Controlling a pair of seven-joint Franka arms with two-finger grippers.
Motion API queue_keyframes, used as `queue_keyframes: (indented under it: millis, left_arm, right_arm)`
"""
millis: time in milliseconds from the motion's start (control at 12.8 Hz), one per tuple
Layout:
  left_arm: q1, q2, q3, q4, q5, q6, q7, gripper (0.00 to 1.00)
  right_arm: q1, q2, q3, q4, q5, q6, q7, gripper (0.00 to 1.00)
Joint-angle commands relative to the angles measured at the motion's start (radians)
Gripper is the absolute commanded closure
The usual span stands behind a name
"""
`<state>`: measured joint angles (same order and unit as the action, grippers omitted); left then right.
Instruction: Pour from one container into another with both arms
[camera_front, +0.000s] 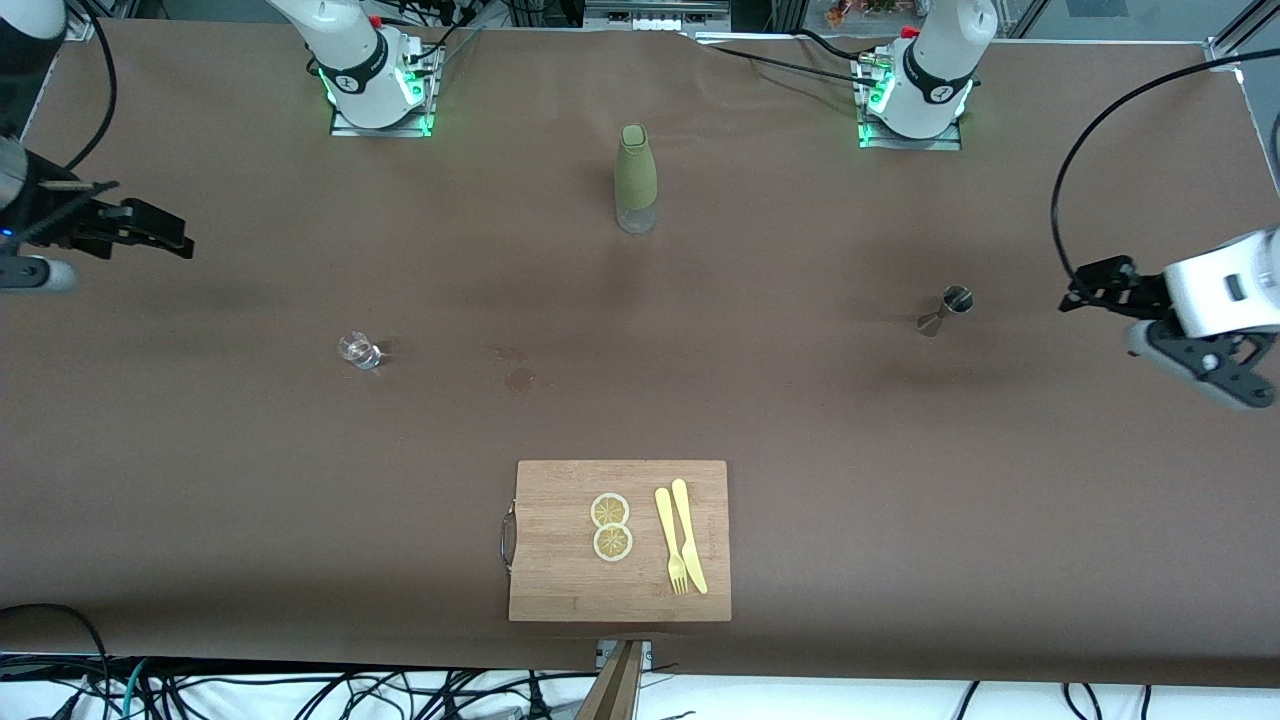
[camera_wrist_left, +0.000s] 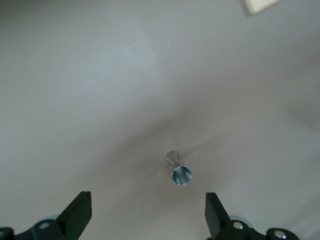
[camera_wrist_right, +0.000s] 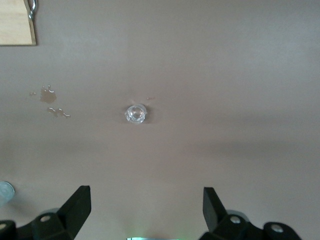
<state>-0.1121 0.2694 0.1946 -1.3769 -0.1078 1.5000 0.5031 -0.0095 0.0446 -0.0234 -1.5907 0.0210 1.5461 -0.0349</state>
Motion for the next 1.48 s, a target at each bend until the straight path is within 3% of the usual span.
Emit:
queue_keyframes:
  millis: [0, 234, 547, 859, 1406]
  left_arm:
    - [0.011, -0.062, -0.044, 0.002, 0.048, -0.058, -0.240, 0.00]
    - [0.078, -0.116, -0.165, -0.002, 0.082, -0.115, -0.395, 0.00]
    - [0.086, -0.134, -0.173, -0.001, 0.077, -0.190, -0.406, 0.00]
    - [0.091, -0.124, -0.187, 0.002, 0.069, -0.188, -0.460, 0.00]
    - [0.072, -0.113, -0.190, 0.010, 0.066, -0.187, -0.452, 0.00]
  right_arm:
    - [0.002, -0.026, 0.003, -0.012, 0.002, 0.003, 0.015, 0.01]
    - [0.002, -0.028, 0.010, -0.009, 0.000, 0.020, 0.016, 0.01]
    - [0.008, -0.020, 0.013, -0.006, -0.015, 0.008, 0.018, 0.01]
    - [0.019, -0.022, 0.045, -0.003, -0.062, -0.001, 0.023, 0.01]
    - [0.017, -0.016, 0.045, -0.003, -0.059, 0.006, 0.024, 0.01]
